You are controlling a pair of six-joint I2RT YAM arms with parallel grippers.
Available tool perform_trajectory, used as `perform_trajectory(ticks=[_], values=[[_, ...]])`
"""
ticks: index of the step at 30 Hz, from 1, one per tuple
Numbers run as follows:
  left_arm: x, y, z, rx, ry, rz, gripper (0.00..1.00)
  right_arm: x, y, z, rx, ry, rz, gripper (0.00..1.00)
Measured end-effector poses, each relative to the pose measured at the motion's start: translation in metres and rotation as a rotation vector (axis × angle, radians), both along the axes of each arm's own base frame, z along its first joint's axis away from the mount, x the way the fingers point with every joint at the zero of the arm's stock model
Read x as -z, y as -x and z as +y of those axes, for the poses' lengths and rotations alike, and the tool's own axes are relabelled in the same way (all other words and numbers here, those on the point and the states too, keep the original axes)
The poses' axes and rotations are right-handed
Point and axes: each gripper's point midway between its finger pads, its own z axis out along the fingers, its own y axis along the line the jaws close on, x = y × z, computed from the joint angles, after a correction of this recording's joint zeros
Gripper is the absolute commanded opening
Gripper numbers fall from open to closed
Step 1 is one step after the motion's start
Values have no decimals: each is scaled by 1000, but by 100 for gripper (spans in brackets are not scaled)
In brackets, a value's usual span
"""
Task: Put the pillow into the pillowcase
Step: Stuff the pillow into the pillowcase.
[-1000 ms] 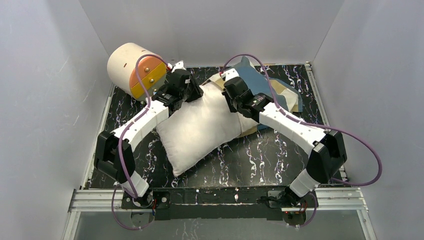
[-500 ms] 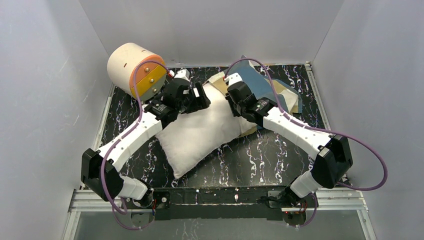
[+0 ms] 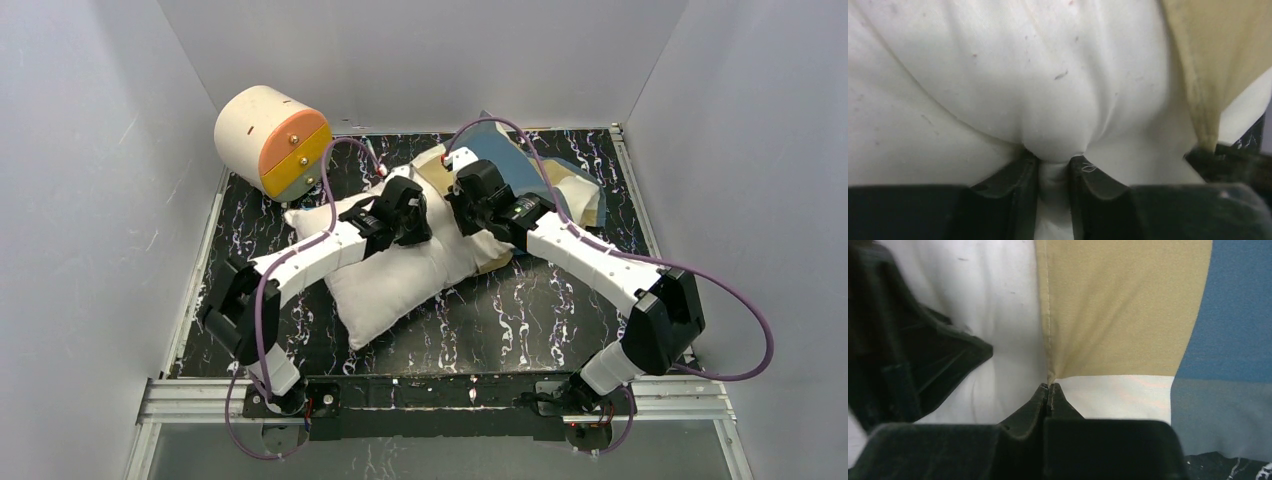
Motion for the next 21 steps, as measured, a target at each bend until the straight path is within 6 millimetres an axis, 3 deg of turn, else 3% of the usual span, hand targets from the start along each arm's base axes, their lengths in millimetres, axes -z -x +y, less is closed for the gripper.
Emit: perform_trajectory(ticks=[2,6,14,18,21], values=[[5,-6,-5,-6,7,5,0,-3,4,6,-25,-37,16,1],[-10,-10,-11,-25,63,-18,0,-19,10,22,-76,-140,34,1],[-80,-15,-1,-152,235,-119,0,-73,21,61,-178,-417,60,1],[-84,-19,3,-199,253,-129,0,-90,30,67,-188,-511,87,1],[-72,-18,6,-221,251,-117,0,-82,40,57,-149,-516,108,1]])
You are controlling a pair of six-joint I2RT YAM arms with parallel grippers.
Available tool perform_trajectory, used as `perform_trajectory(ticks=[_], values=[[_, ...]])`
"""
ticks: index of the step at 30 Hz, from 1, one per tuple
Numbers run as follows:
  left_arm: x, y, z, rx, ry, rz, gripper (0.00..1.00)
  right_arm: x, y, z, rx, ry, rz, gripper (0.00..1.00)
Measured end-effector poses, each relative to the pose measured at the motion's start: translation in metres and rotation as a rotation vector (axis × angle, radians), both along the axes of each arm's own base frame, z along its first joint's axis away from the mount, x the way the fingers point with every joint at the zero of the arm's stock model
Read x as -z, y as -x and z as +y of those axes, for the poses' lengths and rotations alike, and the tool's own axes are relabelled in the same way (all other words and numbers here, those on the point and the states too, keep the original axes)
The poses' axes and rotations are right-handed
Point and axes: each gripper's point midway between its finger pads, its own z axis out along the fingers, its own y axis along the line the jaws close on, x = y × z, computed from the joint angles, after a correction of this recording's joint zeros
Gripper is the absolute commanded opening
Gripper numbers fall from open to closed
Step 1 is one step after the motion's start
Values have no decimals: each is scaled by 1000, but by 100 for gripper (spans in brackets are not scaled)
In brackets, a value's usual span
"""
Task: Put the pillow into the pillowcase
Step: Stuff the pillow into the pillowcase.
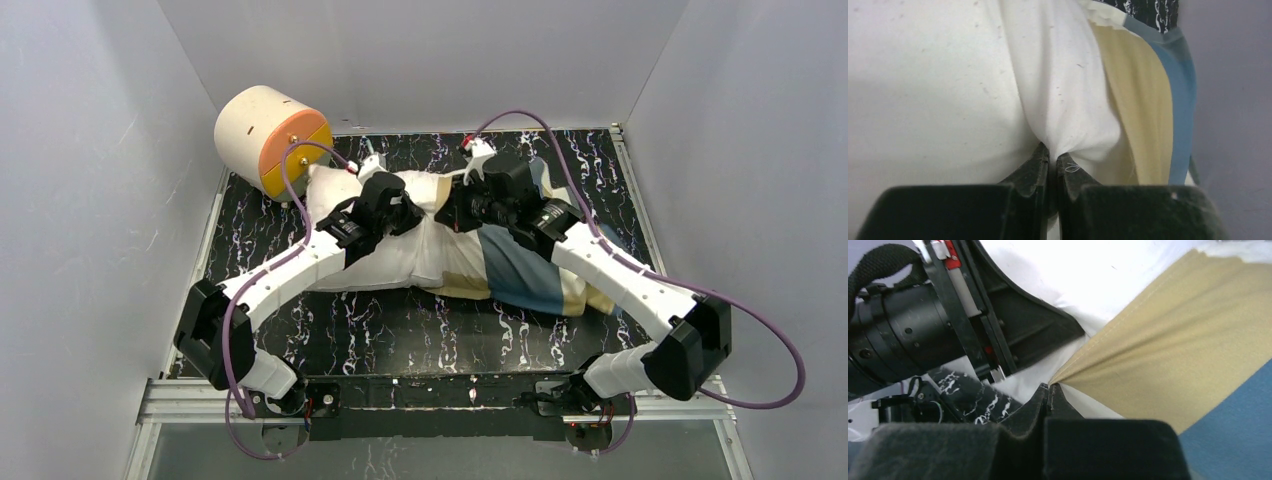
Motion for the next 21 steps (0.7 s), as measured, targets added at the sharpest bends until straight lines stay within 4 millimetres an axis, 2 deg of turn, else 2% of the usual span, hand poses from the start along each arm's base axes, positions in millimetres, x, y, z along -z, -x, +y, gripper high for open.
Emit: perform_trajectory(ticks=[2,4,8,11,16,21], values=[[14,3,2,-5,-8,16,0,13,7,-12,39,35,27,9],[26,6,4,-5,-20,33,9,19,11,-22,79,69,35,19],[28,9,6,19,-46,31,41,15,12,-37,147,104,15,30],[27,15,8,56,-75,27,57,14,16,-51,196,126,27,33],[18,35,20,132,-143,24,69,30,29,-73,290,178,138,36],[11,54,25,206,-166,24,74,56,51,-84,353,201,259,40]])
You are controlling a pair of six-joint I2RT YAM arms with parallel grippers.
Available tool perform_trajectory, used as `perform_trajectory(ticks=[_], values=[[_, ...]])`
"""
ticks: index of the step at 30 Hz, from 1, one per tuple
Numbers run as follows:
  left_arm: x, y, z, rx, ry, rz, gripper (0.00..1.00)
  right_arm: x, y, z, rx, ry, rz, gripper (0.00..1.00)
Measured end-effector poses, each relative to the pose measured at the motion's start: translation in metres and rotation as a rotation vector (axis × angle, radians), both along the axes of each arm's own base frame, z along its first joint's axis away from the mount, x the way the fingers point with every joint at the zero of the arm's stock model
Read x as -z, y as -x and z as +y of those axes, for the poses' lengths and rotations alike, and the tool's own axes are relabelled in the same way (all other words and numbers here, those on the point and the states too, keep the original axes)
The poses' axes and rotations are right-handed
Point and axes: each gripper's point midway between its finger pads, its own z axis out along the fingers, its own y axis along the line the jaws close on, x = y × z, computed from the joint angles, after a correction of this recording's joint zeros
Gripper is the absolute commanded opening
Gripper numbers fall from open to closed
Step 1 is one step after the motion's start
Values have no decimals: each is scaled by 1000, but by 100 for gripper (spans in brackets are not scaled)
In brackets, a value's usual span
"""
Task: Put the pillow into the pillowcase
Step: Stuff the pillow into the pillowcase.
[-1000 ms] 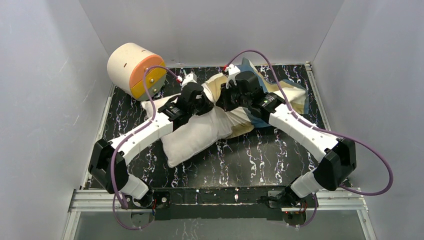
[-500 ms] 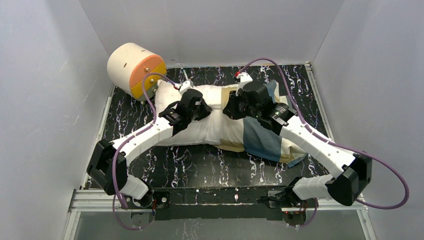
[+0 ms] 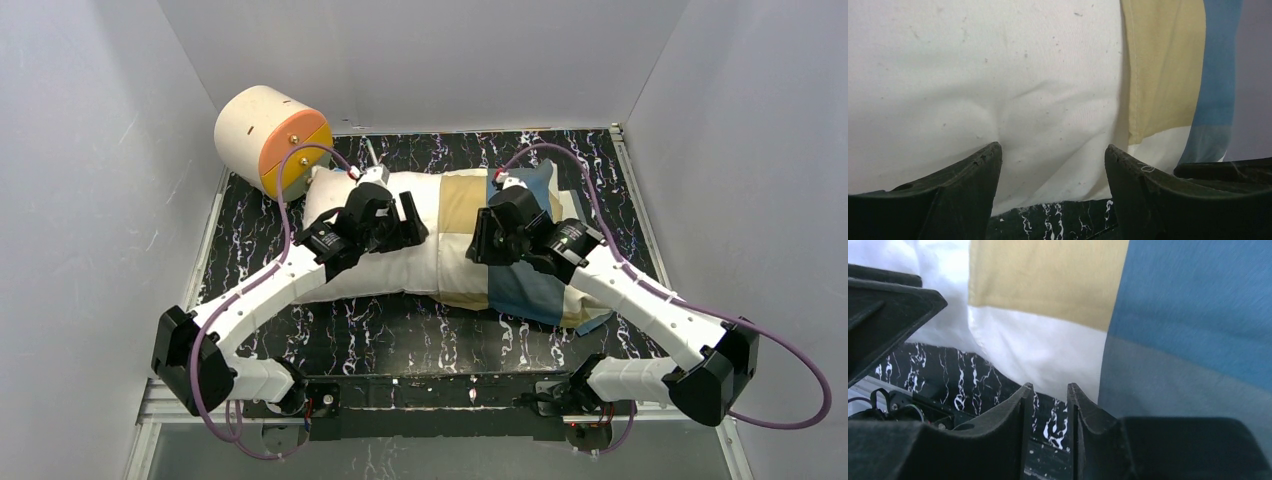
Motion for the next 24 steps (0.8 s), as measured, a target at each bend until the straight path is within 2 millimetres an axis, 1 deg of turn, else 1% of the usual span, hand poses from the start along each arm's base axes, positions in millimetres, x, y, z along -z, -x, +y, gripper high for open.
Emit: perform_trajectory(ticks=[2,4,6,8,11,13,14,16,19,21,24], values=[[4,4,-1,26,-8,13,75,9,8,1,7,9,37,41],[14,7,-3,51,-32,39,75,13,15,6,9,5,59,41],[25,8,-3,64,-61,63,75,15,21,15,-1,0,68,42],[34,10,0,68,-89,84,75,20,31,29,-31,1,81,43],[35,13,6,66,-108,90,75,36,41,47,-67,32,108,48],[31,15,9,65,-110,88,75,49,40,48,-62,71,113,49],[28,15,10,66,-111,86,75,54,37,43,-48,93,108,49],[20,15,11,68,-107,78,74,66,29,27,-14,137,99,49],[17,18,10,80,-89,77,75,79,6,-11,55,176,89,49],[21,23,8,97,-60,75,75,80,-9,-36,98,181,72,49],[35,36,6,132,-32,103,76,75,-33,-73,162,201,26,50]])
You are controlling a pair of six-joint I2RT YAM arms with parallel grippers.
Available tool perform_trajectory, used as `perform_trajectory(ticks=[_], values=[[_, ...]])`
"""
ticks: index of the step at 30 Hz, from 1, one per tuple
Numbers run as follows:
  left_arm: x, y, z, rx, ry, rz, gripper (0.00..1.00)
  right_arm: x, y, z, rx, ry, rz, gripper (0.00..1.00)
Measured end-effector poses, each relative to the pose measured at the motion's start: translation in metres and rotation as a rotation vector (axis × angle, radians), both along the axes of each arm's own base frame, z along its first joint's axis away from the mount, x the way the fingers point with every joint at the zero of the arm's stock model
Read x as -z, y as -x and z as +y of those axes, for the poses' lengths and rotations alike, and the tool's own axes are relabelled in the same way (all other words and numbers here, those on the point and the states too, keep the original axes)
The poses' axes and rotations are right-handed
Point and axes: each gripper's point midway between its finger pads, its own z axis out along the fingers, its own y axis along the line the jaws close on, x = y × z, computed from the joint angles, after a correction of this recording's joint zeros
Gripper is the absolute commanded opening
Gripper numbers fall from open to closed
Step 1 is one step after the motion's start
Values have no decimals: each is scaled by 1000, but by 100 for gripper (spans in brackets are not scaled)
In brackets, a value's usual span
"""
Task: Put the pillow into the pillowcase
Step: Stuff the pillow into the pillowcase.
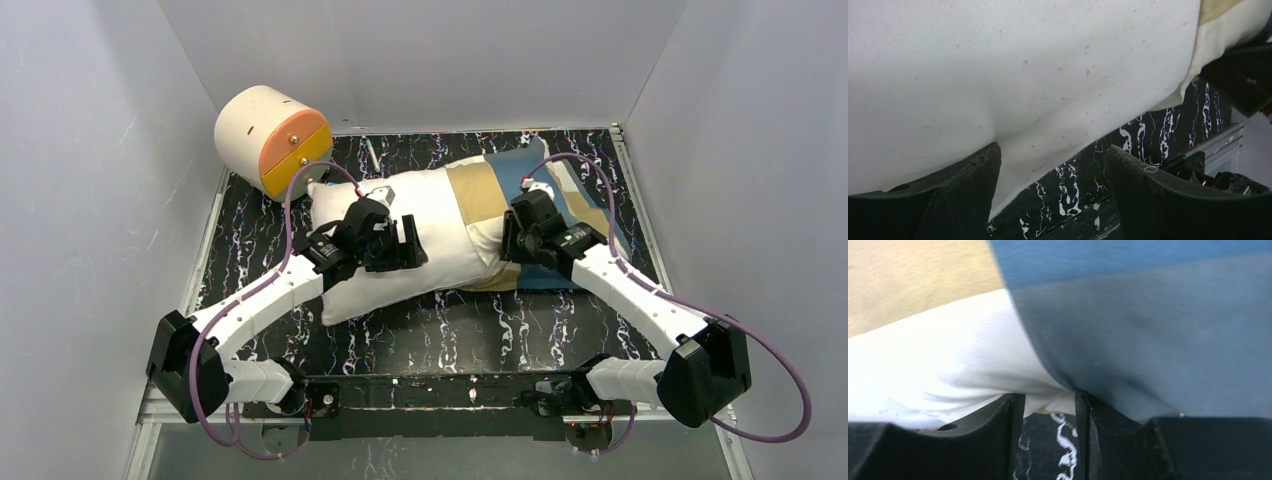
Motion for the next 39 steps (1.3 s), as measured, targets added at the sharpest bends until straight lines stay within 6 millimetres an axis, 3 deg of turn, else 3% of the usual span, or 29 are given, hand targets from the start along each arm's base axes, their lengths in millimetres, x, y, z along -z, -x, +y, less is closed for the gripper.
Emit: perform_trajectory(ticks=[4,6,9,13,15,19,21,27,29,39], values=[[3,4,-6,41,11,18,77,1,-22,-27,29,41,-21,51],[-2,2,-7,55,-7,13,79,2,-24,-27,4,54,11,52],[-12,-3,-4,63,-48,-7,81,-11,-26,-16,-47,32,56,51],[-22,-9,-4,80,-68,-32,85,-54,-19,11,-110,-50,-6,52],[-15,-11,-4,84,-85,-20,89,-72,-3,26,-159,-101,-37,53],[5,-18,-6,80,-118,-1,88,-86,18,44,-207,-169,-47,54],[14,-24,-9,73,-127,3,78,-82,24,50,-216,-173,-36,55],[31,-36,-17,55,-122,23,14,-48,29,61,-229,-86,43,56],[27,-38,-19,48,-105,11,0,-42,24,57,-204,-49,40,56],[6,-36,-23,-7,8,-18,0,-23,14,51,-181,2,19,55]])
